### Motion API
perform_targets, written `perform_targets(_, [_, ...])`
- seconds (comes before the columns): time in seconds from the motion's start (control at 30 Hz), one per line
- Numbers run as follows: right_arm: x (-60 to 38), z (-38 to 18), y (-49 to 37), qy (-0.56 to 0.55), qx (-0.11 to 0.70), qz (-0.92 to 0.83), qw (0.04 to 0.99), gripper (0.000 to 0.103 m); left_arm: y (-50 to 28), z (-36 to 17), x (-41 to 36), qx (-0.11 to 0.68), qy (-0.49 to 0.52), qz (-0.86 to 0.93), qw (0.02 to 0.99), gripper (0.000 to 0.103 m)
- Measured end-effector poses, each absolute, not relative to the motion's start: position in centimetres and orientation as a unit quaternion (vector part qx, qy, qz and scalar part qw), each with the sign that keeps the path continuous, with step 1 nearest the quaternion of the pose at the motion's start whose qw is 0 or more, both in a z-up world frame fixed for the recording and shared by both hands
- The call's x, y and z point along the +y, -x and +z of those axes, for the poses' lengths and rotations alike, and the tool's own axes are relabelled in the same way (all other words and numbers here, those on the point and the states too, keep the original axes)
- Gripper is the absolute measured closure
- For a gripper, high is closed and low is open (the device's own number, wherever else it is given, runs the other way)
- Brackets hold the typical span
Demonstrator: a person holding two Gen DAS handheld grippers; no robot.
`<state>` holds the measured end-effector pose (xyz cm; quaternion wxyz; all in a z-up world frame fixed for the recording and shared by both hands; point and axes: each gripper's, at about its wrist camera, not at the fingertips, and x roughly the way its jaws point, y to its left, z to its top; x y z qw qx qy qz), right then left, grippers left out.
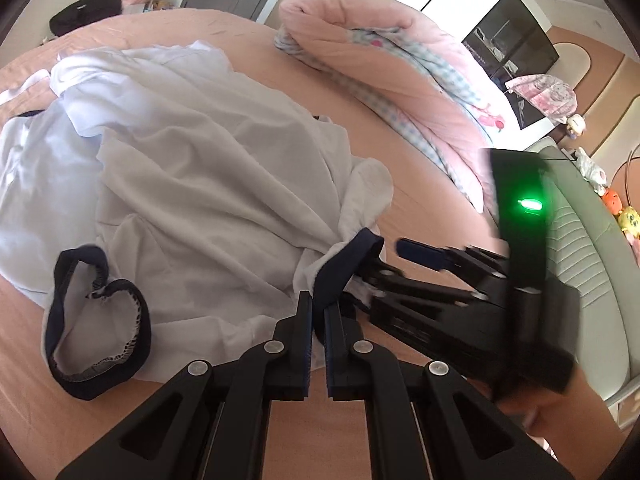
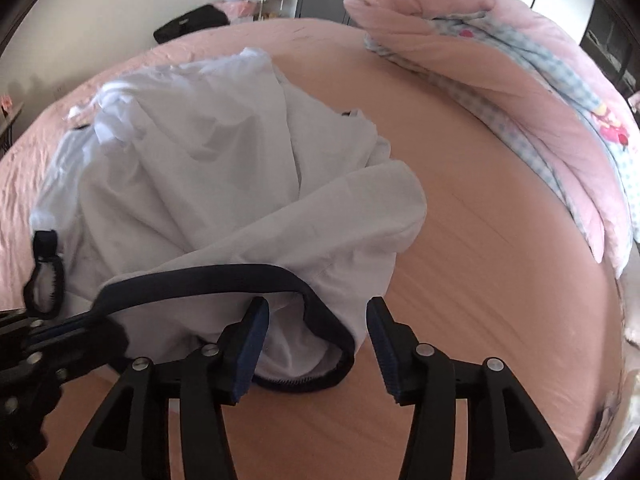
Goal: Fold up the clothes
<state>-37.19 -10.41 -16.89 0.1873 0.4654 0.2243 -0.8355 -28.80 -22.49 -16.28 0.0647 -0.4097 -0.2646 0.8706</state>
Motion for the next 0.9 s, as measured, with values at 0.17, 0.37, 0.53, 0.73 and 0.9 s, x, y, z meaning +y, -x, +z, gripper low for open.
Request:
perform_targets(0.17, [-9.6, -16.9, 38.7, -0.419, 0.219, -0.875, 0.110, 0.099, 29.9, -17.7, -22.2, -0.277, 0.433, 0.855, 0.067, 0.099])
perform_targets(0.37, [-2.6, -6.9, 34.6, -0.284, 0.061, -0.957, 0.018, 0.099, 29.8, -16.8, -20.1, -0.288, 0.429, 0.848, 0.119, 0.084])
perform_targets(0.53, [1.5, -0.4, 28.8, -0.220, 0.036, -0.975, -0.005, 0.099, 27.4, -13.3, -17.2, -0.271, 0.393, 0.862, 0.167, 0.059])
perform_targets(0.73, [4.2, 5.1, 21.5, -0.209, 0.015, -0.977, 0.030, 0.099, 21.6, -7.3, -11.8, -0.226, 0.349, 0.868, 0.271, 0.053])
perform_targets(0.9, [6.1, 6.5, 14.7, -0.237, 0.013, -0.970, 0.060, 0.099, 15.2, -4.5, -5.6, -0.173, 0.335, 0.869, 0.322, 0.041])
